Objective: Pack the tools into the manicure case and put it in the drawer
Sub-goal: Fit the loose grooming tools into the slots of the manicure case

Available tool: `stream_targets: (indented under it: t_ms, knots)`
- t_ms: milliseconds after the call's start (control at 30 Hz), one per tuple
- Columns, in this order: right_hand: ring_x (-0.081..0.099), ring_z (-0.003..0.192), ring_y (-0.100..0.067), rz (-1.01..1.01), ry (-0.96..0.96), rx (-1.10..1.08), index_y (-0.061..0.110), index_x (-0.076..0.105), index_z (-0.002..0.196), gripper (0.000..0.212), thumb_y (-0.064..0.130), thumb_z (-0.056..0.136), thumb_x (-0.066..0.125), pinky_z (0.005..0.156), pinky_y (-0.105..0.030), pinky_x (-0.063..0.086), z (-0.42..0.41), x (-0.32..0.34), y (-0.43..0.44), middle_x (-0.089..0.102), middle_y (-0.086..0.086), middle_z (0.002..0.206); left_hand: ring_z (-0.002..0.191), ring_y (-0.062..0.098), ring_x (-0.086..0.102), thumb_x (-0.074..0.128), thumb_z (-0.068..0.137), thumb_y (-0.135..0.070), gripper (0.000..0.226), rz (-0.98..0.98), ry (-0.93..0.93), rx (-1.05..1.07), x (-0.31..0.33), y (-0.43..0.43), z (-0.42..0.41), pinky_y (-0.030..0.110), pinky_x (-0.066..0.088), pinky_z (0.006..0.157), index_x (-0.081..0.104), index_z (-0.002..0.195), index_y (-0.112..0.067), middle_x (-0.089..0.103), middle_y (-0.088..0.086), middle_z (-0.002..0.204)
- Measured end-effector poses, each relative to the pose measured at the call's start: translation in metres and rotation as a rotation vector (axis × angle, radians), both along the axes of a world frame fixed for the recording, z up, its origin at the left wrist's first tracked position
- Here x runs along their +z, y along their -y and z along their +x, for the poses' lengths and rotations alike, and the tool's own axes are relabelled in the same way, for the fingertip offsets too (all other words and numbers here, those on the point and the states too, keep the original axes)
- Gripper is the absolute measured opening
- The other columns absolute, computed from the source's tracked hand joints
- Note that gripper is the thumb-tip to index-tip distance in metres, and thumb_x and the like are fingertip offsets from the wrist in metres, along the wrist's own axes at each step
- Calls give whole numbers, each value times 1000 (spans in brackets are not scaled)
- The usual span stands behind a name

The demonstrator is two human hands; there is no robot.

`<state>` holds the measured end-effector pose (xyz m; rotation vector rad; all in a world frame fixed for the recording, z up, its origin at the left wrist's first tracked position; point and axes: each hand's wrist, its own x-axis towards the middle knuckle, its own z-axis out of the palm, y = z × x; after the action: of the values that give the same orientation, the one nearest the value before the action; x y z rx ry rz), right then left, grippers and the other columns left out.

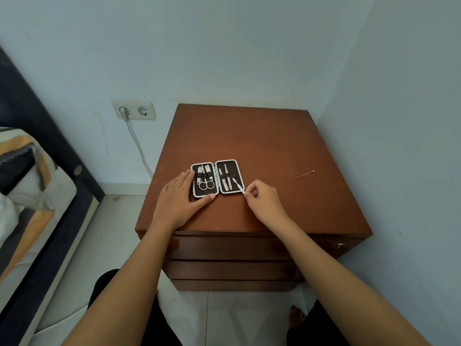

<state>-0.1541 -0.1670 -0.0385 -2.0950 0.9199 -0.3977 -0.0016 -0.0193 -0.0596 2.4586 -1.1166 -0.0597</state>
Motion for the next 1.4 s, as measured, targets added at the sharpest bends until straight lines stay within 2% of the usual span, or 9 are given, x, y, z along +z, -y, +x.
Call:
stream_targets:
  t_ms: [167,267,400,667,800,933,1133,1300,1400]
  knots:
    - [59,62,-20,66,-89,-48,9,61,82,13,10,85,48,41,-14,36,9,11,3,63,-3,73,142,16,21,45,78,-72,89,-6,1,-3,0,0,0,38,14,115,23,147,-21,25,1,155]
    - [62,63,-22,115,-110,-60,8,65,83,14,11,82,51,45,-19,39,11,14,6,72,-11,85,142,16,22,45,78,-72,89,-9,2,1,0,0,0,39,14,114,24,147,-21,26,0,155]
    - [60,61,-19,131,-125,-72,10,66,81,13,13,81,54,48,-21,41,12,14,7,73,-12,85,142,16,22,45,78,-72,88,-5,2,3,0,-1,0,38,13,114,24,147,-21,25,1,155]
    - [54,62,-9,203,-133,-77,18,56,65,15,12,79,59,53,-22,40,18,20,9,63,7,62,142,17,23,45,78,-71,88,-6,3,0,0,0,0,38,14,114,24,147,-21,26,1,155]
    - [51,55,-7,221,-149,-89,18,58,64,17,12,79,58,50,-22,38,19,22,9,65,4,66,142,16,22,45,78,-71,88,-11,3,-3,1,0,0,37,14,114,24,147,-21,26,1,155]
    - [54,57,-12,218,-145,-116,17,59,59,20,10,78,58,51,-24,40,15,21,9,73,-10,81,142,16,22,45,78,-72,88,-8,2,-4,0,0,0,38,14,114,24,147,-21,25,1,155]
    - [59,55,-16,201,-127,-127,16,59,60,19,11,78,56,50,-23,42,11,19,4,75,-17,83,142,16,23,45,78,-71,88,-11,6,-4,0,0,0,39,15,114,25,147,-20,26,1,155]
    - [55,53,-14,149,-102,-133,8,66,81,10,11,80,57,38,-15,39,19,13,6,72,-9,83,142,16,23,46,78,-71,88,-18,11,-6,0,0,0,37,15,114,25,147,-19,26,1,155]
    - [59,67,-19,38,-69,-118,15,61,81,4,19,83,60,52,-22,43,20,8,5,64,0,75,142,16,23,46,78,-71,88,-17,12,-5,0,0,0,37,15,114,25,147,-20,27,1,155]
